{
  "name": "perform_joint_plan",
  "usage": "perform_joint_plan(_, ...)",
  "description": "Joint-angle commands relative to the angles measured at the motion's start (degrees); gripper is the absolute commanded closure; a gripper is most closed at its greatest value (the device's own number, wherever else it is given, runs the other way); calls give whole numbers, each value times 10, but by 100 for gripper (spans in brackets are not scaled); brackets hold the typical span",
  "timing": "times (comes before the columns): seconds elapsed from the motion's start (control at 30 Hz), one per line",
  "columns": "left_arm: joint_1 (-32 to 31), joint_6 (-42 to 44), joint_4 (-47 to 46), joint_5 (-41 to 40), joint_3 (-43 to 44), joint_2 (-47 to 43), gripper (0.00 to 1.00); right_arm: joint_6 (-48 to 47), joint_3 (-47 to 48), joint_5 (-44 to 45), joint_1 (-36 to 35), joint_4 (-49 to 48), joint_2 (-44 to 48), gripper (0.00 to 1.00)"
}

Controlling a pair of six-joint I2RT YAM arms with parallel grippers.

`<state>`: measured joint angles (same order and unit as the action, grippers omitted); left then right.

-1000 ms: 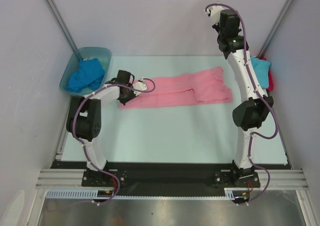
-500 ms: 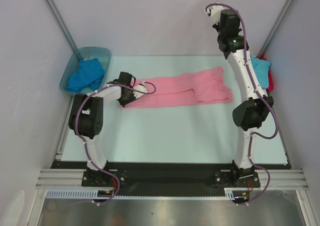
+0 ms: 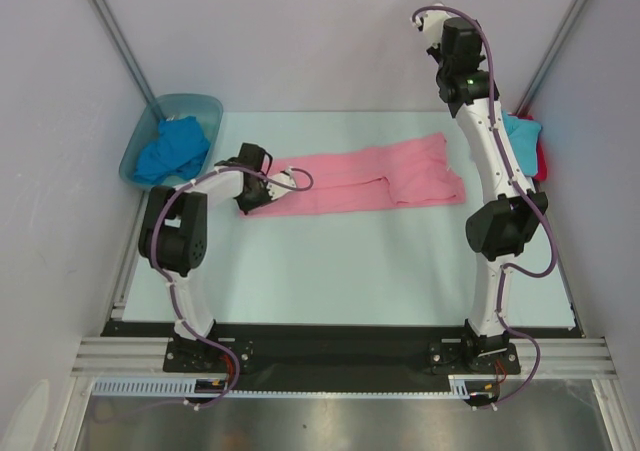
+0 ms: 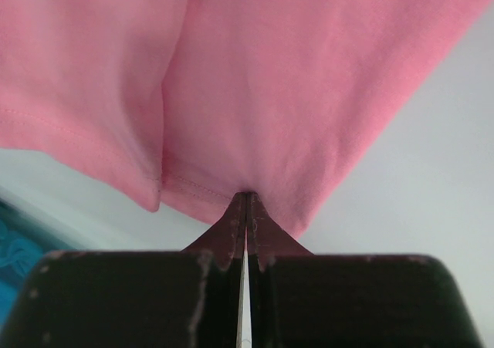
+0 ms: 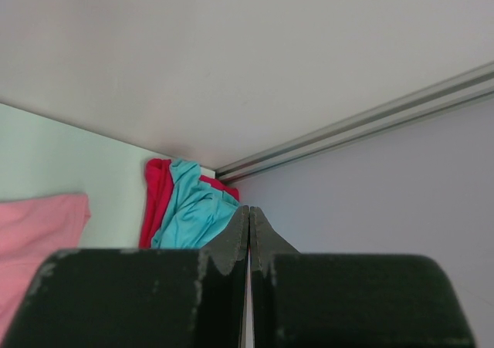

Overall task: Fold and stack the t-shirts
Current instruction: Fold the tshirt

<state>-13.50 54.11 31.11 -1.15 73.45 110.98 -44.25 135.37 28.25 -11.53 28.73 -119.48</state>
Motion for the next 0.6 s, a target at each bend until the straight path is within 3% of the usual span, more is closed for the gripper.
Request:
perform_joint_plan(0.0,0,31,96,51,-16,-23,100,-15,32,11,1,-32,6,100)
perform_joint_plan(0.23,-17,86,178,59,-37,-66,100,-22,46,9,-2,-39,-1,100)
perform_joint_plan(0.57,-32,115,187,30,-67,-66,100,-15,43,13,1,-37,7,100)
